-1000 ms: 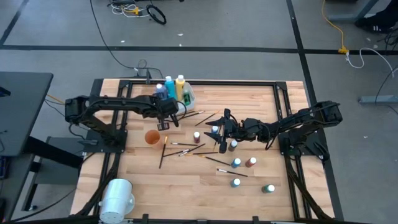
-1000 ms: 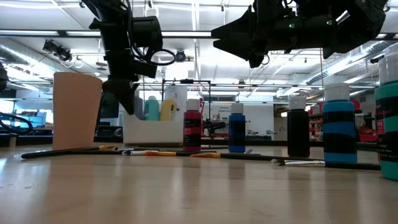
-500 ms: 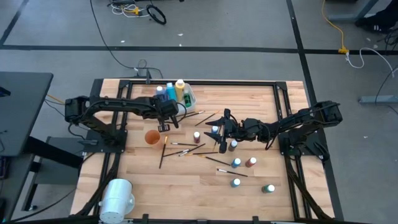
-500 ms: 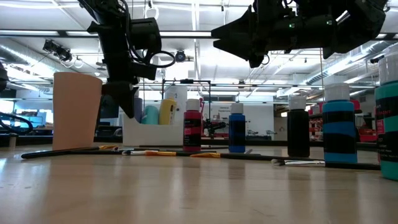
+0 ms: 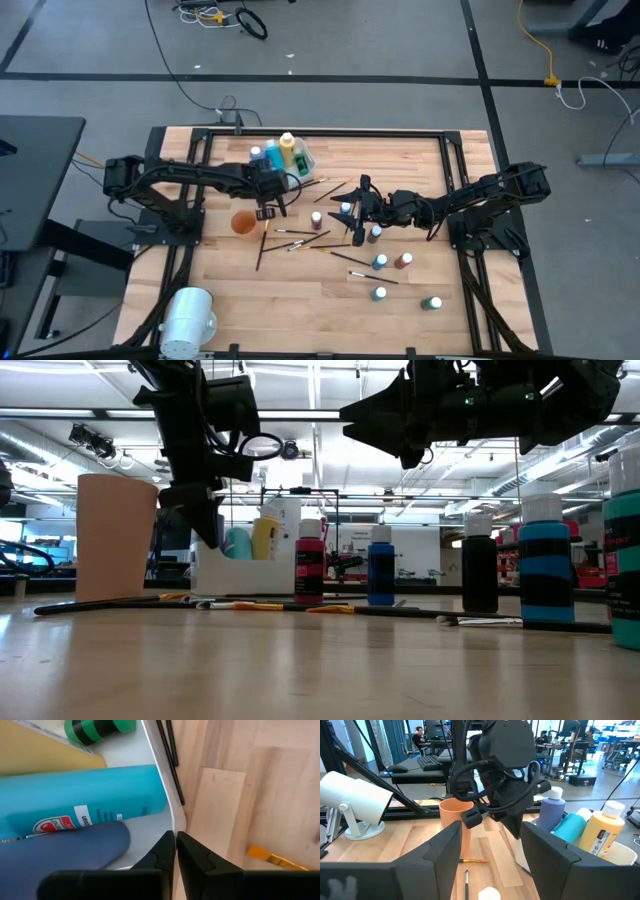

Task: Pick & Place Paint Supplies
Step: Adjust the white bin, then adjust the large paint bottle in the white bin

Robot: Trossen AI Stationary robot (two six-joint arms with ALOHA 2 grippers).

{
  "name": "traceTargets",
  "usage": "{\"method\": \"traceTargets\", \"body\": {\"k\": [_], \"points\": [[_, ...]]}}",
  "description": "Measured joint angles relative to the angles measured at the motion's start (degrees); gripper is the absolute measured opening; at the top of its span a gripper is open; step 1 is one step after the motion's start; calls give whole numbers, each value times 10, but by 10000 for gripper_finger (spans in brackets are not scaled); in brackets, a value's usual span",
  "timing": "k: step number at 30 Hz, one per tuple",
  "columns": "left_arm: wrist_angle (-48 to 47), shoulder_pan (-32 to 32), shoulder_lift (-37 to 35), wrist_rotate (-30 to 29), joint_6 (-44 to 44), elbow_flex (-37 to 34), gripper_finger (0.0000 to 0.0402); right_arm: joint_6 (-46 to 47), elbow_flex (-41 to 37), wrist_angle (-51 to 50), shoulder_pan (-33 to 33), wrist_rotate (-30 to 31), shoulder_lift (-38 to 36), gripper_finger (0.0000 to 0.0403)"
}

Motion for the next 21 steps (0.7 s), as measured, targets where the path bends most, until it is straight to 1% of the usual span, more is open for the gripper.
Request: {"method": "traceTargets", "body": {"k": [5, 6, 9, 12, 17, 21], "points": [[-6, -14, 1, -40, -21, 2, 42, 0, 0, 0, 0, 0, 0, 205], [-6, -15, 1, -41, -28, 6, 48, 0, 0, 0, 0, 0, 0, 205], [-2, -18, 1, -17, -46, 20, 67, 0, 0, 0, 0, 0, 0, 205], [-2, -23, 1, -21, -47, 39, 88, 0, 0, 0, 0, 0, 0, 205], [-2, -25, -1, -71, -52, 85, 125, 0, 0, -3, 0, 0, 0, 205], [-2, -7, -15, -98, -51, 131, 141, 0, 0, -9, 0, 0, 0, 205]]}}
